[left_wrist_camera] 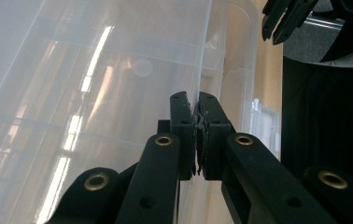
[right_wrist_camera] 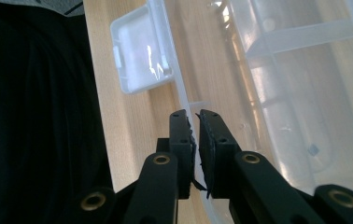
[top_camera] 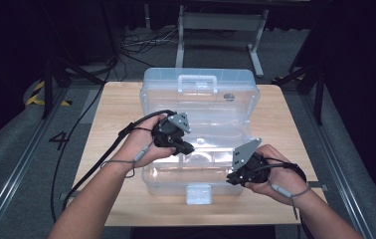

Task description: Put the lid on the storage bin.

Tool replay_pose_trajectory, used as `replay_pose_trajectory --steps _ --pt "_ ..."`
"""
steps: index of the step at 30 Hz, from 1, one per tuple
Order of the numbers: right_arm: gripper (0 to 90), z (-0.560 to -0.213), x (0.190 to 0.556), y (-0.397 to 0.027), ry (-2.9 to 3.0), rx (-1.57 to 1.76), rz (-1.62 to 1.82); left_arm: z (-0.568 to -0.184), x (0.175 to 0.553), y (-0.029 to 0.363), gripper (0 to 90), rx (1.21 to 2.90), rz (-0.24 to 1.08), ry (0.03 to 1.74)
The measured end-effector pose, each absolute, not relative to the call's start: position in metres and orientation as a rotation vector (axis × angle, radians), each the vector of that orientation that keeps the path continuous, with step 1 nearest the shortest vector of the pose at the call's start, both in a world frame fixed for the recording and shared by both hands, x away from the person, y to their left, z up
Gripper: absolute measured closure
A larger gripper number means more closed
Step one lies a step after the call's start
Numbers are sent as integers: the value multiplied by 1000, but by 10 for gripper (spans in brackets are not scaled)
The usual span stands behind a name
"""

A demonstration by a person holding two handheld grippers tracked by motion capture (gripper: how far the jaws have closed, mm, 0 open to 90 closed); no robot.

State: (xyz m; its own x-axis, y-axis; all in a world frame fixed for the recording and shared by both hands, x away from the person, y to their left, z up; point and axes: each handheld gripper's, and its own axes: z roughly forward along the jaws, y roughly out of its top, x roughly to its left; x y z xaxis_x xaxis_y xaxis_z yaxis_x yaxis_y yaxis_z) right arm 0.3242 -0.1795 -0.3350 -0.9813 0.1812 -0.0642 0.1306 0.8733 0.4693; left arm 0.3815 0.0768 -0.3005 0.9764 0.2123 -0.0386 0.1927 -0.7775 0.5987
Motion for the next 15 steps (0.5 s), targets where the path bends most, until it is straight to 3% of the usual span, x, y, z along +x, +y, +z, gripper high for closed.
replay_pose_trajectory --steps 15 --pt "900 -321 328 -193 2892 310 960 -302 380 79 866 2471 40 289"
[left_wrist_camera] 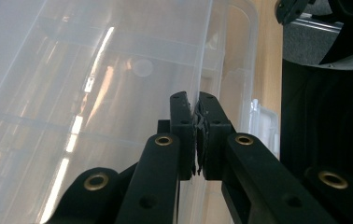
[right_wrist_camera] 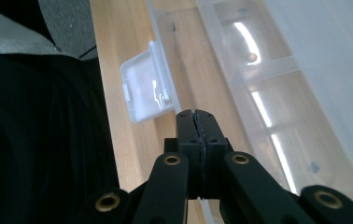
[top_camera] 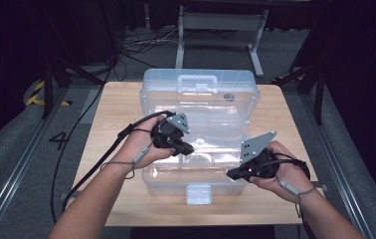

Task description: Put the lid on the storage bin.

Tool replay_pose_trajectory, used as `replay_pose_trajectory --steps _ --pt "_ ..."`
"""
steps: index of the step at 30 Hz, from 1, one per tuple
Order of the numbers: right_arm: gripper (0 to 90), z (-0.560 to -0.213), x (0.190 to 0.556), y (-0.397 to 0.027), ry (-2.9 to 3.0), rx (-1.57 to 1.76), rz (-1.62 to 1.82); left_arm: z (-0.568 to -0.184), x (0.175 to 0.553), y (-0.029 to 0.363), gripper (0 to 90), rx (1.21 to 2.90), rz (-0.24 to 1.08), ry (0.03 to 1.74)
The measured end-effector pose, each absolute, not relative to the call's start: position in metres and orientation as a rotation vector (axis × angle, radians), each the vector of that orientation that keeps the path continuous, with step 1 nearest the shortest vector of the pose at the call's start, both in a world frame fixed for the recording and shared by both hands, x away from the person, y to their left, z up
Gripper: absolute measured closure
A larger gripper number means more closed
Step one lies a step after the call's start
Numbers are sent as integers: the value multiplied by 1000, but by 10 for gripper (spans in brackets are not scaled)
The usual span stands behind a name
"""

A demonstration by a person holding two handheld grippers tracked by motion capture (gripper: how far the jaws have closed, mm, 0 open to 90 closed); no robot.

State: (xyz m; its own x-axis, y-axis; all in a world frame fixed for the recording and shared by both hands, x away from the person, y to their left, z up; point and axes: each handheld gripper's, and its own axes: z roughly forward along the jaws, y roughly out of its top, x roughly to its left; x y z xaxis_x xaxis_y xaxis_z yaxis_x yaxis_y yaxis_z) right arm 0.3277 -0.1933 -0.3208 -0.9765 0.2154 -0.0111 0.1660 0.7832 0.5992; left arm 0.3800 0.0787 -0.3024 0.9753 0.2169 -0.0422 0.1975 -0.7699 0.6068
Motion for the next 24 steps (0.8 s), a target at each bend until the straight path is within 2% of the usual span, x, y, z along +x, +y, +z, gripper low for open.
replay_pose_trajectory --steps 24 --pt "900 -296 339 -230 2577 529 1346 -308 372 79 865 2467 48 295"
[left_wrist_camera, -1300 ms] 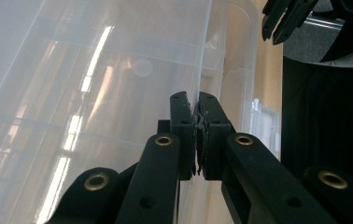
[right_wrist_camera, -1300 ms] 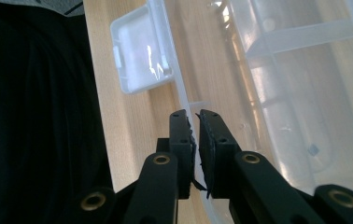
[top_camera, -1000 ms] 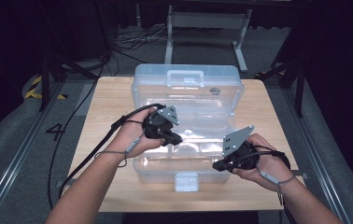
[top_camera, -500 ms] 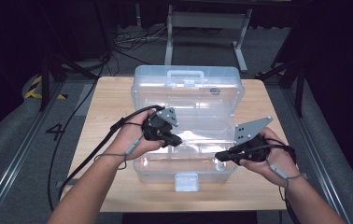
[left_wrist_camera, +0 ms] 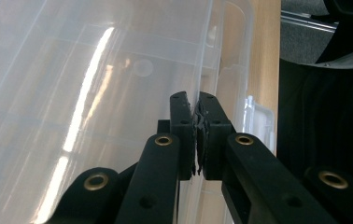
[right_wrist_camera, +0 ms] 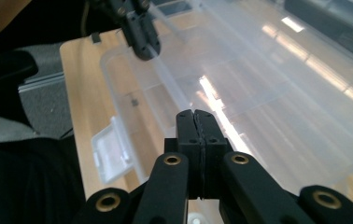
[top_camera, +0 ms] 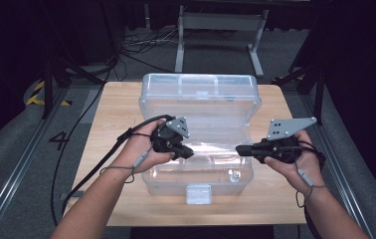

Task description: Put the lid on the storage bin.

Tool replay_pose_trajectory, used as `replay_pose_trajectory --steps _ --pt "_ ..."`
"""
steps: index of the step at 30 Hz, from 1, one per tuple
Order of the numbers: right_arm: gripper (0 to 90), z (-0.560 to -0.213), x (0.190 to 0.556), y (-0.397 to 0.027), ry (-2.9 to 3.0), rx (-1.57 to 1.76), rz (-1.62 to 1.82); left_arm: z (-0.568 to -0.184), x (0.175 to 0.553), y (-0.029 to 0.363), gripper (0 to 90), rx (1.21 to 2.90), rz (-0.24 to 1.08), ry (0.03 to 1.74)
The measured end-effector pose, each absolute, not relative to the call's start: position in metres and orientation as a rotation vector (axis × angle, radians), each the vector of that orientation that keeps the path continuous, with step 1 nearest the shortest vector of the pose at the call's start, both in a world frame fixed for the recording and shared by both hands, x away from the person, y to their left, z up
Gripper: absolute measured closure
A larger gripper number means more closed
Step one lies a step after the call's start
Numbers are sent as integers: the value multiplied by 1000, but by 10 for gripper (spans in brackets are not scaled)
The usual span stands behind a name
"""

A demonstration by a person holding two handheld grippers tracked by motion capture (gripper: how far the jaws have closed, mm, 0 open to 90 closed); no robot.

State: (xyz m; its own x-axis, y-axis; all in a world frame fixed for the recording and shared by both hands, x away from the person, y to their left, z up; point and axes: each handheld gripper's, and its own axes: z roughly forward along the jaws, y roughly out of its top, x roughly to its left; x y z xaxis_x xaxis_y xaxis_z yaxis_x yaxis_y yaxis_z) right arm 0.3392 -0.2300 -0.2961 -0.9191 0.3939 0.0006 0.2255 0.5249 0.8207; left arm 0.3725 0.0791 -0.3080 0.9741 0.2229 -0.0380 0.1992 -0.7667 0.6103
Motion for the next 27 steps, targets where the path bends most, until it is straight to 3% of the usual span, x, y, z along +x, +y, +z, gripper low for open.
replay_pose_trajectory --steps 27 --pt "900 -304 362 -261 2345 768 1543 -310 369 79 865 2476 50 294"
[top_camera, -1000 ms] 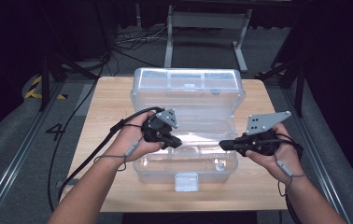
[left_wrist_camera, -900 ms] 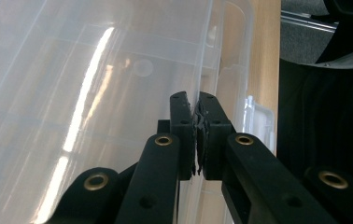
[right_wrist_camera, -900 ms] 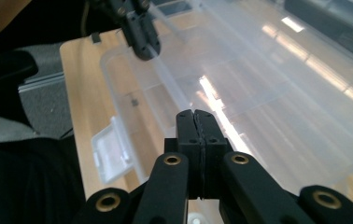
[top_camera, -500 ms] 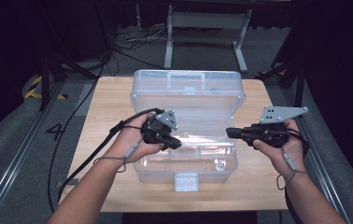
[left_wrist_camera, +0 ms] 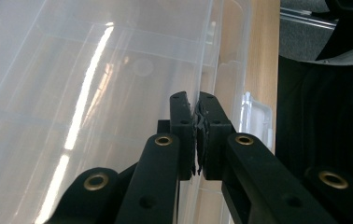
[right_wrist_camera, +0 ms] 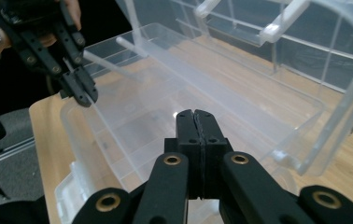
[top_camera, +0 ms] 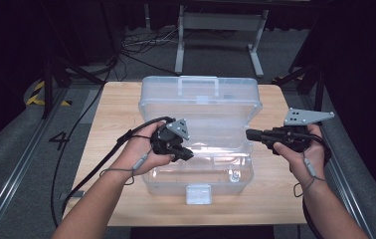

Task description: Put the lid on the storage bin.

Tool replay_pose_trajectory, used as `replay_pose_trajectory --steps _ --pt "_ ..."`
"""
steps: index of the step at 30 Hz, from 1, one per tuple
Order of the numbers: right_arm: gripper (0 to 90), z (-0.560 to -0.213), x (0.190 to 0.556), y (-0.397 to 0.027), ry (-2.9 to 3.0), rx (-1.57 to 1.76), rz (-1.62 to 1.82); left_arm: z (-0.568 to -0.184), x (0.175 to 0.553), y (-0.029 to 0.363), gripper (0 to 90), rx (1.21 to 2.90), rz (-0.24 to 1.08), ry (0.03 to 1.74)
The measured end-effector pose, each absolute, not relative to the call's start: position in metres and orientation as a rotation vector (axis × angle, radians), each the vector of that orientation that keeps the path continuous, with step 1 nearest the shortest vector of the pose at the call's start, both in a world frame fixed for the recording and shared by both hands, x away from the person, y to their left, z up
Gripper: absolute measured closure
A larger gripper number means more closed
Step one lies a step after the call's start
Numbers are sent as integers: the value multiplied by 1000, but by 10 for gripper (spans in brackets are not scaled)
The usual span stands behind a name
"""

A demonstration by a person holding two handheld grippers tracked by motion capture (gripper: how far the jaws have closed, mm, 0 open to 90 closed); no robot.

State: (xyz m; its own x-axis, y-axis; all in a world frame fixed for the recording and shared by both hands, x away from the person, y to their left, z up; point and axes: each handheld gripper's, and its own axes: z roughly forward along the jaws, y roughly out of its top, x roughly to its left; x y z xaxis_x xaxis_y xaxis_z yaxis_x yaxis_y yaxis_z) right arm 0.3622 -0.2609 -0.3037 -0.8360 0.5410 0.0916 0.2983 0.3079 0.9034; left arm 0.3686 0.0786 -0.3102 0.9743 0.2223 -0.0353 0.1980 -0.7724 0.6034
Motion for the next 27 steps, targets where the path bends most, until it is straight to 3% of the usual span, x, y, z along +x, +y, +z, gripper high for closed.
replay_pose_trajectory --steps 27 --pt "900 -307 367 -270 2219 880 1582 -319 362 76 861 2497 14 289"
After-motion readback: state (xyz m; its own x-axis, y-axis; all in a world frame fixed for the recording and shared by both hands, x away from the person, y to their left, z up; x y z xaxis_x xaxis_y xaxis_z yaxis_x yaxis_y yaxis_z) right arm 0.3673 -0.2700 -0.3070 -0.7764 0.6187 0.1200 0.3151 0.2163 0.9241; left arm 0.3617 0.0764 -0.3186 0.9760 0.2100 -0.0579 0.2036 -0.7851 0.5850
